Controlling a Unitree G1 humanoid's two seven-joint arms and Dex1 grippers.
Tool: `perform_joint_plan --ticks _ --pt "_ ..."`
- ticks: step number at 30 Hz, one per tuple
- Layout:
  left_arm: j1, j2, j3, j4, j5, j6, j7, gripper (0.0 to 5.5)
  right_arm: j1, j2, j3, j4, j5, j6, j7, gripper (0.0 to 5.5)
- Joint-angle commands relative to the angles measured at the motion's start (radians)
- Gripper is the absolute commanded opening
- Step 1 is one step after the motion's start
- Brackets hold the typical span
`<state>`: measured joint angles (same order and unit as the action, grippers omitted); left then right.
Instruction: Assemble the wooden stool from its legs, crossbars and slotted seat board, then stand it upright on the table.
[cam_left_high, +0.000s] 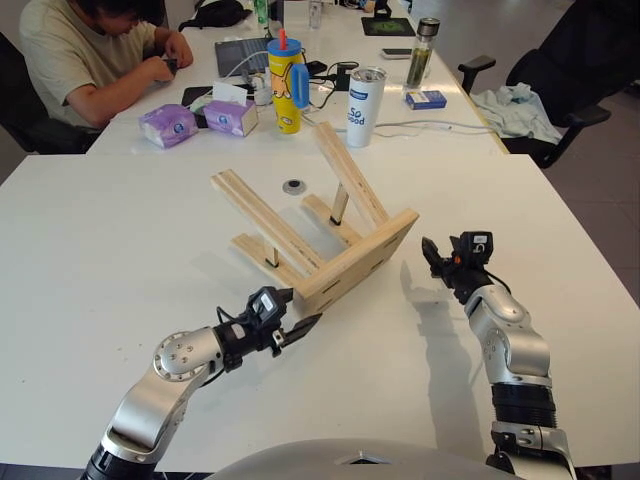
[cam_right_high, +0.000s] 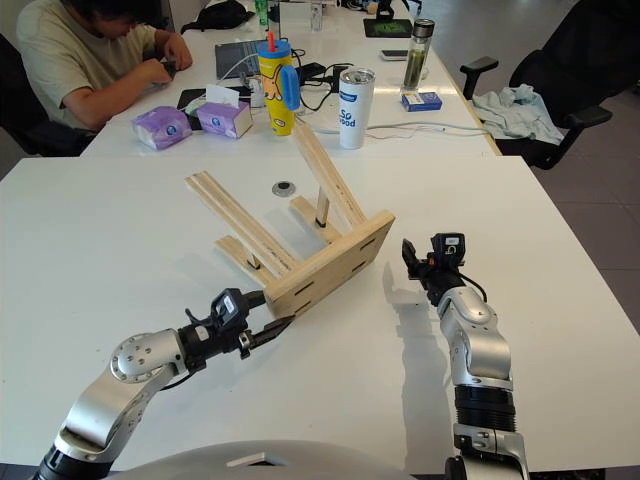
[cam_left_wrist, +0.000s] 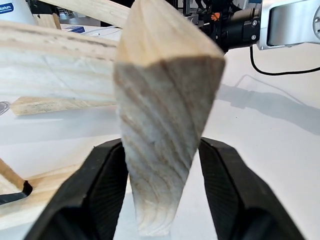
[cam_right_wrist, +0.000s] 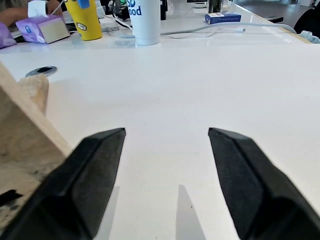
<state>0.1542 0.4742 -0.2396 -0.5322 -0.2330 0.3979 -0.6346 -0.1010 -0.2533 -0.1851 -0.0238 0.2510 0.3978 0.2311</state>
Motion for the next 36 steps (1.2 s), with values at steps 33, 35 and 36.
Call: perform_joint_plan --ticks 33,35,36 --pt "-0.765 -0.082 0.582 0.354 -1.7 0.22 1.057 1.33 0.005 0.06 0.02 0.041 -0.023 -0.033 -0.04 3.1" --pt "-0.719 -0.097 0.605 0.39 -1.691 0.21 1.084 1.33 -0.003 0.062 0.025 0.051 -0.026 -0.036 -0.038 3.1" --pt "-0.69 -0.103 0.613 0.408 -1.688 0.213 1.091 1.33 -0.007 0.062 0.028 0.054 -0.027 -0.037 -0.037 3.1"
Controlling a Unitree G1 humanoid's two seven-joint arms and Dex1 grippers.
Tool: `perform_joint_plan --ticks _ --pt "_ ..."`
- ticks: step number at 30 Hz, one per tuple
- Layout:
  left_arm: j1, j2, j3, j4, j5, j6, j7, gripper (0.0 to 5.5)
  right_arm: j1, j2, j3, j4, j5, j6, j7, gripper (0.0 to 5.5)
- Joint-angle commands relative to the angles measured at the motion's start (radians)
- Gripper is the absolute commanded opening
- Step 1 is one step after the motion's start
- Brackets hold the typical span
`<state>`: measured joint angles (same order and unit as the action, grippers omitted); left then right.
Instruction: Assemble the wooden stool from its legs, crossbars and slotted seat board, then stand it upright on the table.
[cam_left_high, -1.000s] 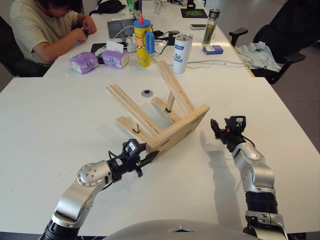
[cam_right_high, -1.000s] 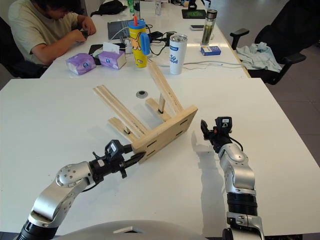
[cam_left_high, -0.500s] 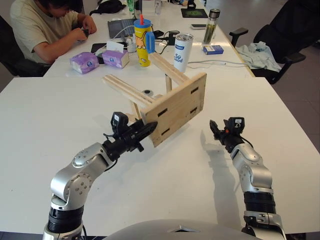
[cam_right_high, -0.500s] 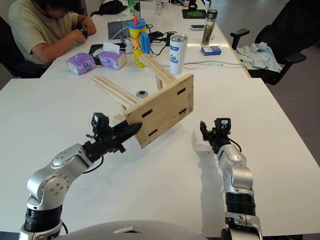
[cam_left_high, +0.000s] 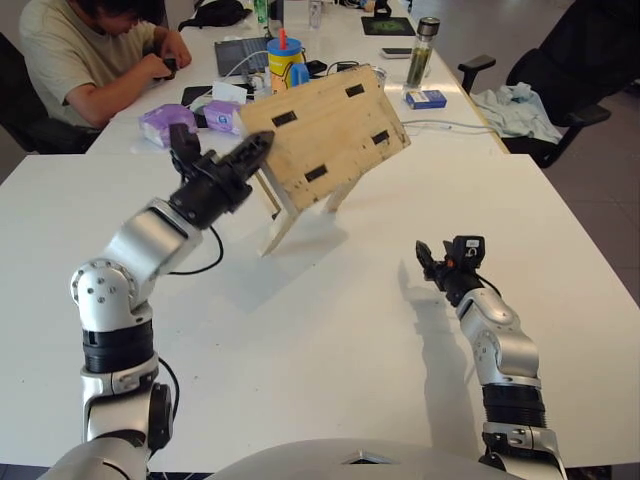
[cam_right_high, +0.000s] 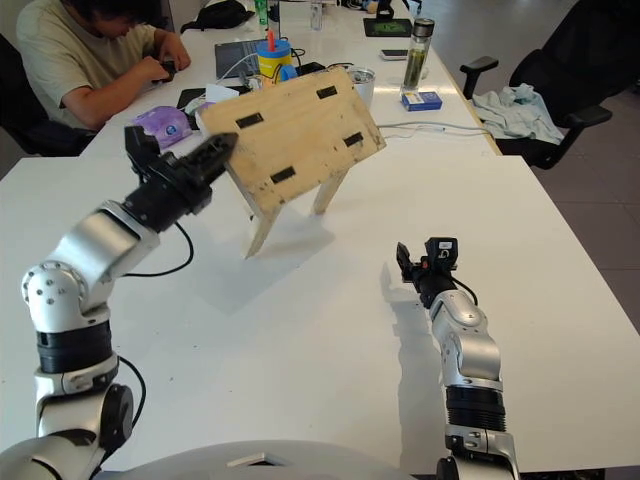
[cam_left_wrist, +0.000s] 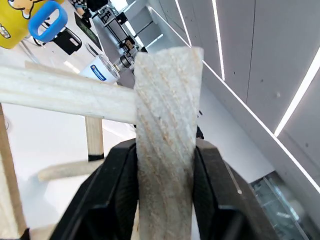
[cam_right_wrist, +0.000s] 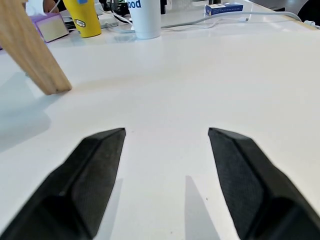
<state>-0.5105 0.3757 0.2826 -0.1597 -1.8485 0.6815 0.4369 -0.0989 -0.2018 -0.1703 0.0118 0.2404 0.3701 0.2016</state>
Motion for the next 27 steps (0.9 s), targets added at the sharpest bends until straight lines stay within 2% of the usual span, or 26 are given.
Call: perform_joint_plan --ticks 1,9,10,15,20,24,25,27 --pt "-0.002 -0.009 0.096 0.046 -0.072 -0.065 0.015 1.33 -0.013 0.011 0.016 0.021 -0.017 -0.011 -0.007 3.1" --pt "0.1 -0.014 0.079 0.163 0.044 -0.008 -0.077 1.33 -0.022 0.009 0.022 0.025 -0.019 -0.008 -0.006 3.1" --pt "0.104 -0.01 0.078 0.185 0.062 -0.003 -0.1 1.69 -0.023 0.01 0.024 0.025 -0.02 -0.007 -0.005 3.1" --pt "0.116 -0.003 0.119 0.262 0.137 0.004 -0.193 2.47 -0.032 0.01 0.027 0.033 -0.02 -0.001 -0.004 3.1" --pt "0.131 -0.02 0.197 0.23 0.166 -0.042 -0.262 3.27 -0.035 0.005 0.023 0.039 -0.018 0.0 -0.002 3.1" --pt "0.264 -0.003 0.234 0.159 0.358 -0.125 -0.325 3.8 -0.026 0.003 0.017 0.035 -0.017 0.001 -0.004 3.1" --pt "0.306 -0.02 0.243 0.149 0.379 -0.133 -0.3 3.8 -0.025 0.002 0.016 0.036 -0.017 0.001 -0.004 3.1" --pt "0.418 -0.024 0.205 0.09 0.428 -0.086 -0.35 3.8 -0.023 0.001 0.012 0.037 -0.016 0.002 -0.004 3.1"
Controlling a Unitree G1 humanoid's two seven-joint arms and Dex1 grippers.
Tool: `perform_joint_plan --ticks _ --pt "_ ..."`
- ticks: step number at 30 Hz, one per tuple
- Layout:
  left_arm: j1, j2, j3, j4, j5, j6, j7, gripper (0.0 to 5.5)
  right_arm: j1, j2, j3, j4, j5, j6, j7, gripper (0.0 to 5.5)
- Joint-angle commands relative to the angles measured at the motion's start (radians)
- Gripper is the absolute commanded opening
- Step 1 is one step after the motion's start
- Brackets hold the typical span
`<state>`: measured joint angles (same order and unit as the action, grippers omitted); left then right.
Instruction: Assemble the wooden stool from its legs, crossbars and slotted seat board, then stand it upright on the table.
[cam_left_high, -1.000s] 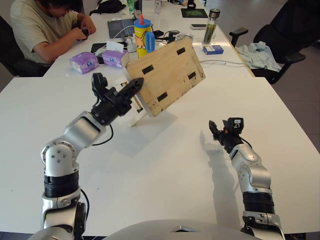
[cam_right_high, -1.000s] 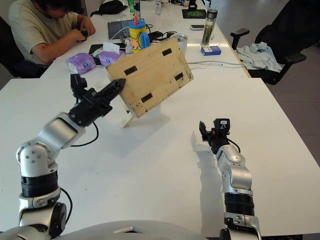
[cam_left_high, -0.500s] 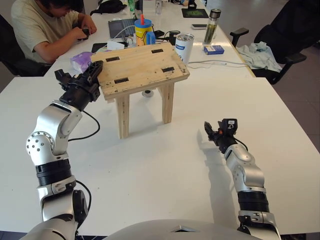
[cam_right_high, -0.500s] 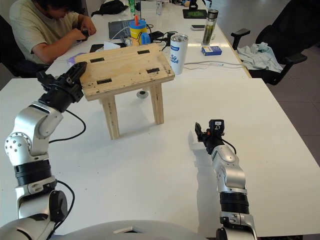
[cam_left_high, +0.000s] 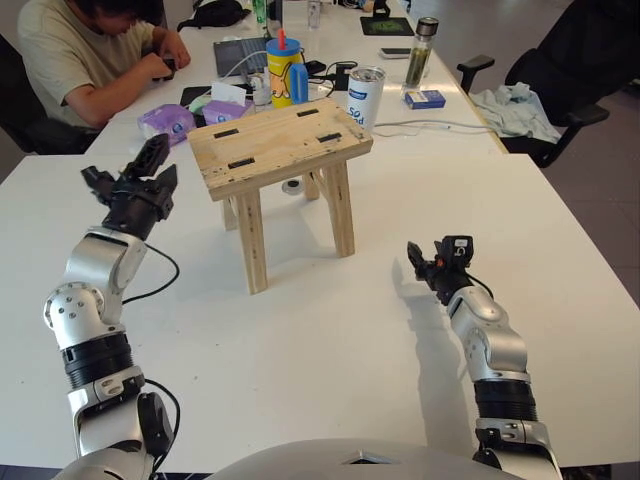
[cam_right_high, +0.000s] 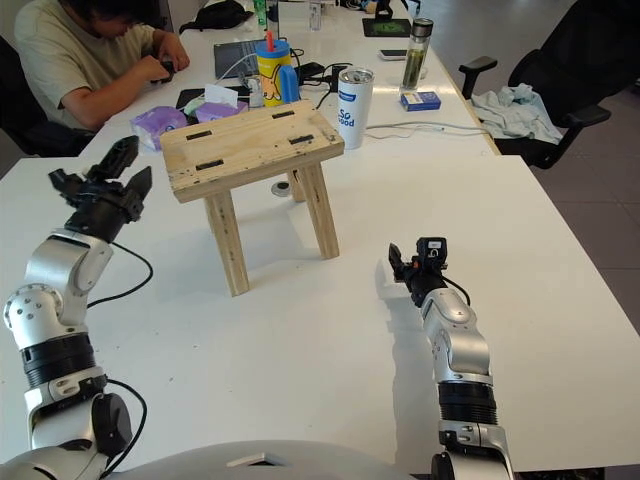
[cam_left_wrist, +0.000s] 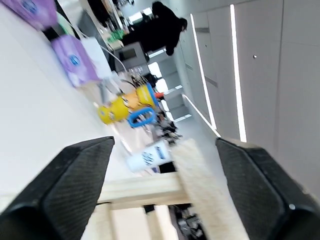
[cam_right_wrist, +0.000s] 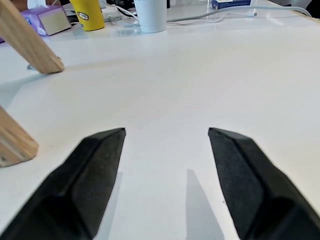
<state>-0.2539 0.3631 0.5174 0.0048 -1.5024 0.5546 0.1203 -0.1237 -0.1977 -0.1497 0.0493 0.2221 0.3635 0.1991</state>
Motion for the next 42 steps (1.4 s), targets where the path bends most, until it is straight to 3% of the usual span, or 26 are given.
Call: perform_joint_plan --ticks 1,4,9,13,15,20,27,30,33,38,42 --pt "0.221 -0.003 -0.051 -0.117 0.088 0.078 -0.088 3.8 0.002 -0.005 -0.01 0.003 0.003 0.008 0.0 3.1" --pt "0.394 0.121 -0.162 -0.295 0.099 0.253 -0.327 3.8 -0.001 -0.016 -0.015 0.013 0.003 0.01 0.005 3.1" --pt "0.438 0.363 -0.28 -0.524 0.156 0.413 -0.709 3.8 -0.004 -0.029 -0.014 0.02 0.0 0.011 0.011 3.1" --pt "0.307 0.38 -0.492 -0.561 0.465 0.288 -0.802 3.8 -0.03 -0.03 0.003 0.043 -0.005 0.009 0.02 3.1" --pt "0.215 0.375 -0.634 -0.468 0.71 0.165 -0.819 3.8 -0.054 -0.029 0.014 0.057 -0.007 0.011 0.026 3.1" --pt "0.031 0.381 -0.762 -0.096 1.074 -0.129 -0.895 3.8 -0.099 -0.042 0.037 0.087 -0.019 0.01 0.051 3.1" --pt "-0.281 0.289 -0.747 0.52 1.325 -0.436 -0.807 3.8 -0.117 -0.037 0.057 0.102 -0.03 0.008 0.061 3.1" --pt "-0.343 0.264 -0.748 0.644 1.375 -0.502 -0.79 3.8 -0.128 -0.03 0.073 0.103 -0.034 0.009 0.064 3.1" --pt "-0.311 0.249 -0.755 0.59 1.384 -0.5 -0.848 3.8 -0.138 -0.027 0.085 0.104 -0.035 0.007 0.067 3.1" --pt "-0.106 0.257 -0.731 0.184 1.266 -0.285 -0.937 3.8 -0.138 -0.026 0.081 0.113 -0.036 -0.001 0.065 3.1" --pt "-0.088 0.117 -0.698 -0.119 1.073 -0.089 -0.881 3.8 -0.117 -0.021 0.065 0.105 -0.038 -0.006 0.052 3.1"
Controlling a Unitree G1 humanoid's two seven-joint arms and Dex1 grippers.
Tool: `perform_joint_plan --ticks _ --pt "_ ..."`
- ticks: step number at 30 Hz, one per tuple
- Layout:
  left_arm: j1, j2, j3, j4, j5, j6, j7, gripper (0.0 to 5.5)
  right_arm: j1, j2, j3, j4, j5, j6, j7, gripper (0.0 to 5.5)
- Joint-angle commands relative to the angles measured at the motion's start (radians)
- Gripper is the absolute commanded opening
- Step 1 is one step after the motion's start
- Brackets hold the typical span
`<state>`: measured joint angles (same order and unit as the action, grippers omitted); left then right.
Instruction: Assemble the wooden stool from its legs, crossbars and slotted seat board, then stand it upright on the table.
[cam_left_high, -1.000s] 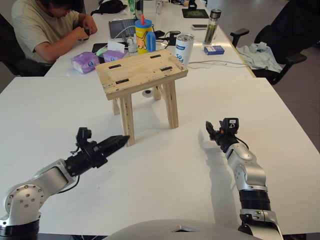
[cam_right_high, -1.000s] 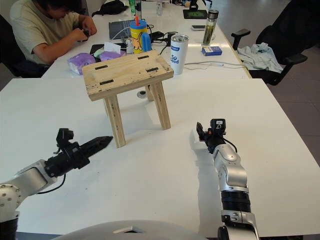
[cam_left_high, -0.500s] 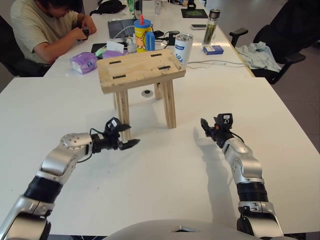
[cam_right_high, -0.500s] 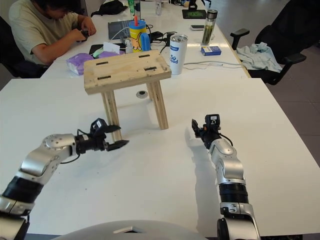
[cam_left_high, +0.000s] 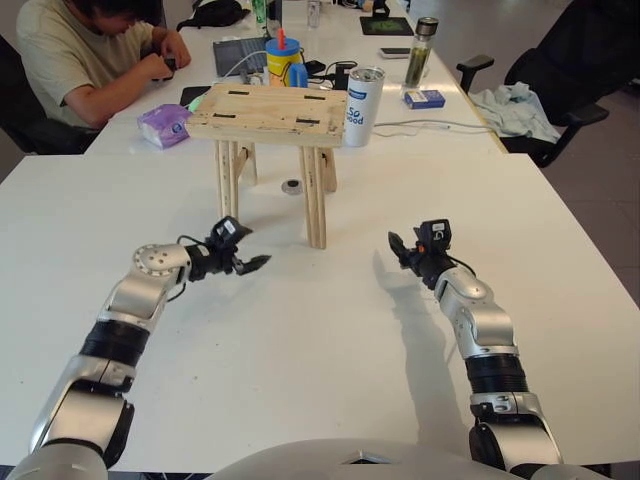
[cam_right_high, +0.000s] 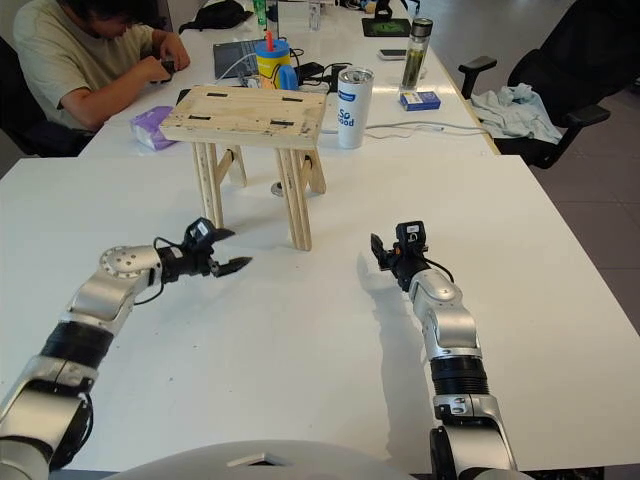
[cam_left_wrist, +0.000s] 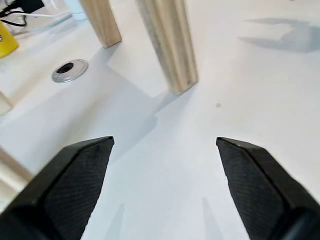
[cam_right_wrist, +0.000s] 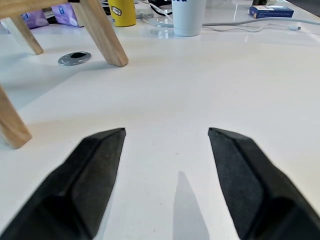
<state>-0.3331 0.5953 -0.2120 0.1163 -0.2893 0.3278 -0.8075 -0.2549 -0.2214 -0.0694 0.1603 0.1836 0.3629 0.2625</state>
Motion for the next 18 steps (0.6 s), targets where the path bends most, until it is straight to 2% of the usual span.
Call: perform_joint_plan --ticks 1,3,6,11,15,18 --pt "-0.045 -0.183 0.021 -0.239 -0.157 0.145 0.075 3.8 0.017 0.008 -0.016 -0.003 0.0 -0.008 -0.015 3.1" --pt "-0.122 -0.299 -0.007 -0.181 -0.134 0.14 0.141 3.8 0.008 0.017 -0.01 0.013 -0.003 -0.016 -0.017 3.1" --pt "-0.247 -0.413 -0.039 0.061 -0.035 0.062 0.204 3.8 -0.022 0.033 -0.001 0.039 -0.006 -0.025 -0.017 3.1" --pt "-0.386 -0.385 -0.074 0.449 0.123 -0.133 0.131 3.8 -0.061 0.042 0.007 0.084 -0.013 -0.048 -0.006 3.1" --pt "-0.52 -0.354 -0.048 0.75 0.193 -0.325 0.055 3.8 -0.083 0.051 0.01 0.117 -0.017 -0.064 -0.004 3.1" --pt "-0.626 -0.325 -0.07 0.988 0.294 -0.497 0.076 3.8 -0.109 0.065 0.025 0.137 -0.022 -0.068 0.001 3.1"
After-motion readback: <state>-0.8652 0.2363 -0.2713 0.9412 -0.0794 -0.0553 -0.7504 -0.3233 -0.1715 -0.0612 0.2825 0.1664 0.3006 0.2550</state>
